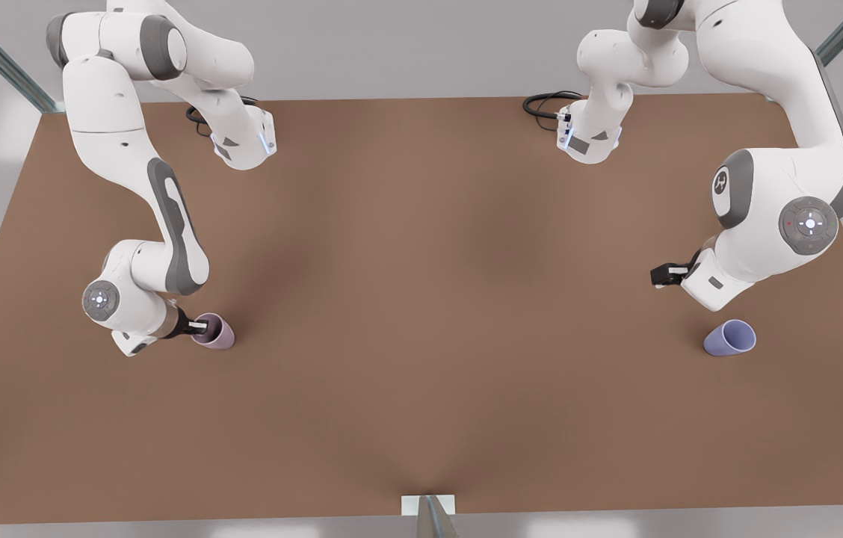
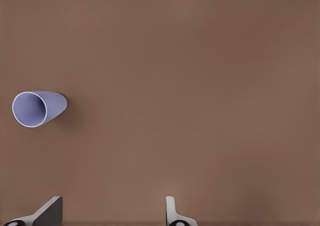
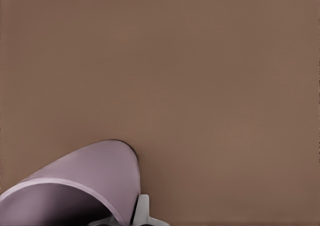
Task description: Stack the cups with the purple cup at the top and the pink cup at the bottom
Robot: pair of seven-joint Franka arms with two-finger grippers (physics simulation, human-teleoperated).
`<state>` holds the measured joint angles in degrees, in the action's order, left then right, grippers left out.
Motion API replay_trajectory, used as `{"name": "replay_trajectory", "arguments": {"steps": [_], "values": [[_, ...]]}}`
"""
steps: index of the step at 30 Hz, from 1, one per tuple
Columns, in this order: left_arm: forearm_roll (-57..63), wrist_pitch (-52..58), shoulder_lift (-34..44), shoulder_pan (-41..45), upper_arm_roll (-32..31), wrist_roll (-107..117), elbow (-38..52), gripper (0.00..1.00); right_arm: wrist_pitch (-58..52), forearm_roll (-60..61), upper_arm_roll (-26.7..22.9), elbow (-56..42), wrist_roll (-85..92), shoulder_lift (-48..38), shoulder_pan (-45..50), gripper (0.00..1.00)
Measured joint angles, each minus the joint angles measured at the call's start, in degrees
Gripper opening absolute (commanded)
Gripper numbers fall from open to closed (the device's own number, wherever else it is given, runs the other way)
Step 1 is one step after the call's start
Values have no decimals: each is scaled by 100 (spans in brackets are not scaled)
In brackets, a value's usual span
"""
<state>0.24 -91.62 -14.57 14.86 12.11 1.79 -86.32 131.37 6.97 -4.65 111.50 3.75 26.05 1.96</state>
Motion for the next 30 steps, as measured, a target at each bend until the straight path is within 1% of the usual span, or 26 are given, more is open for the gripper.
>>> {"name": "replay_trajectory", "arguments": {"steps": [5,9,14,19,22,26,30], "values": [[2,1,7,0,0,4,4,100,-101,1,-1,-34,28,-413,230,21],[6,-4,5,0,0,-1,1,100,-191,23,-1,-132,33,-490,947,21],[11,-8,0,0,0,-11,2,100,-234,357,2,-407,-49,-369,1940,21],[12,-6,3,18,41,-20,6,100,-218,441,49,-1047,-498,97,2933,21],[18,-49,-4,-92,109,-52,8,100,-275,400,161,-1681,-928,538,3258,21],[31,-186,-164,-725,123,-235,13,100,-336,234,264,-2202,-1577,997,3685,21],[52,-562,-585,-1366,180,-535,222,100,-426,180,269,-2611,-2222,1369,4057,21]]}}
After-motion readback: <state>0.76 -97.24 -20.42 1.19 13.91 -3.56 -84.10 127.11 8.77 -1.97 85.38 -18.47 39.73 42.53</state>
